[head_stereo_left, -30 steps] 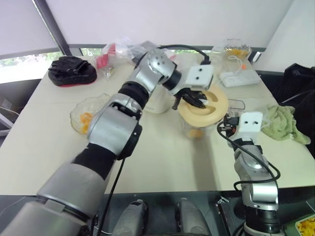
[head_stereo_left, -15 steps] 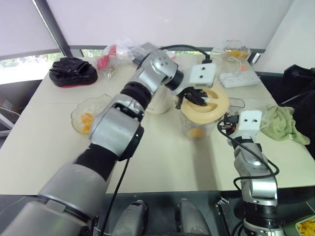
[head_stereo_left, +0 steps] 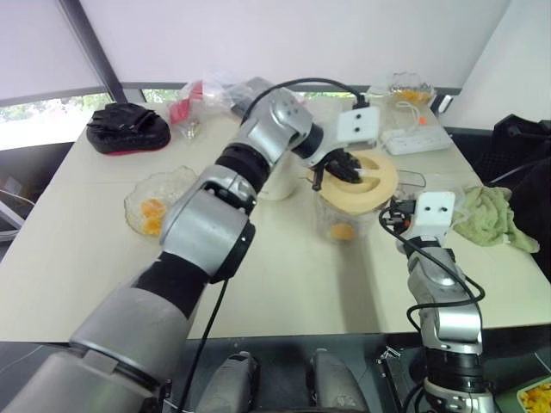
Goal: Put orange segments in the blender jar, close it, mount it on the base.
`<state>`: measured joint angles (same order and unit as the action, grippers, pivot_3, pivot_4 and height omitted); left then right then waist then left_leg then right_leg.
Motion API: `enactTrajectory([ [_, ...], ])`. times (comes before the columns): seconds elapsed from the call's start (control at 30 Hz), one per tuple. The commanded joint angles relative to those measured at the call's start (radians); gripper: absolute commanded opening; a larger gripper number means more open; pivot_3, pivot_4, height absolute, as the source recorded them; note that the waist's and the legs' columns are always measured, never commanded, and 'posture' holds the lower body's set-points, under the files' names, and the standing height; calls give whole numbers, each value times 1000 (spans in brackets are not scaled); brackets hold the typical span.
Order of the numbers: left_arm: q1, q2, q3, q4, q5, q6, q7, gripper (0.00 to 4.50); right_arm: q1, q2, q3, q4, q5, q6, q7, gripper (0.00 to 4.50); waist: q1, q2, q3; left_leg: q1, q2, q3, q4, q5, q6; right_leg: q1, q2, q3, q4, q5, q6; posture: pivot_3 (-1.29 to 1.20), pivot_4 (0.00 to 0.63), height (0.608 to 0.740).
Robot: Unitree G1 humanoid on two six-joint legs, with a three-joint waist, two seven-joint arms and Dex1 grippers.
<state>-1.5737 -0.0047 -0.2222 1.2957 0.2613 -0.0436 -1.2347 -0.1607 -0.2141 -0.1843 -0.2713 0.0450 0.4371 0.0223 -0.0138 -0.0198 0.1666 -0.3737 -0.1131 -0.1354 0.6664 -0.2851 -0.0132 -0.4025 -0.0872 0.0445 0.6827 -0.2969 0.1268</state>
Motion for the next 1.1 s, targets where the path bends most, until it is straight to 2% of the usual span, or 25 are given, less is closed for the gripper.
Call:
enactTrajectory([
  [0.03,40,27,-64,44,89,78,179,246,-19,-2,6,-47,4,-50,11,937,0,0,0,0,0,0,0,0,0,0,0,0,0,0,0,0,150,740],
  [0.5,44,37,-57,25,72,52,167,246,-30,-4,10,-25,4,-61,17,937,0,0,0,0,0,0,0,0,0,1,0,0,0,0,0,0,150,740],
  [0.57,43,38,-54,23,68,42,162,1274,-31,-5,10,-24,4,-61,19,937,0,0,0,0,0,0,0,0,0,1,0,0,0,0,0,0,150,740],
  [0.6,42,39,-53,22,67,38,161,1592,-31,-5,10,-23,3,-62,19,937,-1,0,0,0,0,0,0,0,0,0,0,0,0,0,0,0,150,740],
  [0.77,42,43,-47,18,49,11,165,4143,-30,-9,10,-20,5,-68,20,937,-1,0,0,0,0,0,-2,0,0,-1,0,0,0,0,0,0,150,740],
  [0.97,31,44,34,2,-37,11,140,4143,-26,-8,12,-21,3,-70,23,937,-2,0,0,-1,0,0,-2,0,0,-2,0,0,-1,0,0,0,150,740],
  [1.1,6,32,174,-22,-183,24,119,4143,-21,-6,15,-19,1,-73,24,937,-4,0,1,-3,0,0,-3,0,0,-5,0,0,-1,0,0,0,150,740],
])
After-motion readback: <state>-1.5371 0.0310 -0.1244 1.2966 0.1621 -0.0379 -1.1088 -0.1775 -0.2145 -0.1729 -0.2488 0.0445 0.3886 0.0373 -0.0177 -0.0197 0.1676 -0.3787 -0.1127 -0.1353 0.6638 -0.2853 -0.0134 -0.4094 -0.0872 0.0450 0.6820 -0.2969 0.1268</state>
